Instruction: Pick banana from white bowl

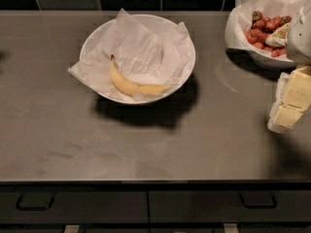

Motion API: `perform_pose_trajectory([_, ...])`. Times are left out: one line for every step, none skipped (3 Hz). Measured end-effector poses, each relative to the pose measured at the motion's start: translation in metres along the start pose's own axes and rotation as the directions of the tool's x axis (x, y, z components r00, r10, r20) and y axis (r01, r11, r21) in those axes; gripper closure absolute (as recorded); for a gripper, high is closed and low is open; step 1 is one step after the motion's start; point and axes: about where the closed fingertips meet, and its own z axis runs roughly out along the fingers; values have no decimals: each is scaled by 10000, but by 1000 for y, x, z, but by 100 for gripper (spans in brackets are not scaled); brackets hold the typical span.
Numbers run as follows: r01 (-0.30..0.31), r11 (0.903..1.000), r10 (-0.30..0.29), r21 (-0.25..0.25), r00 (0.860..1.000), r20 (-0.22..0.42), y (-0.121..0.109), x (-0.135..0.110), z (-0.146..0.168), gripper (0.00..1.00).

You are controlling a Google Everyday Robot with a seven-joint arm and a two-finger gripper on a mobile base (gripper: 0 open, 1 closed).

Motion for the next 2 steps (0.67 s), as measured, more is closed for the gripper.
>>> perform_pose_trajectory([1, 10000, -1, 1, 10000, 4, 0, 0, 0, 0])
perform_pose_trajectory([121, 9999, -127, 102, 9982, 594, 2, -10, -10, 0])
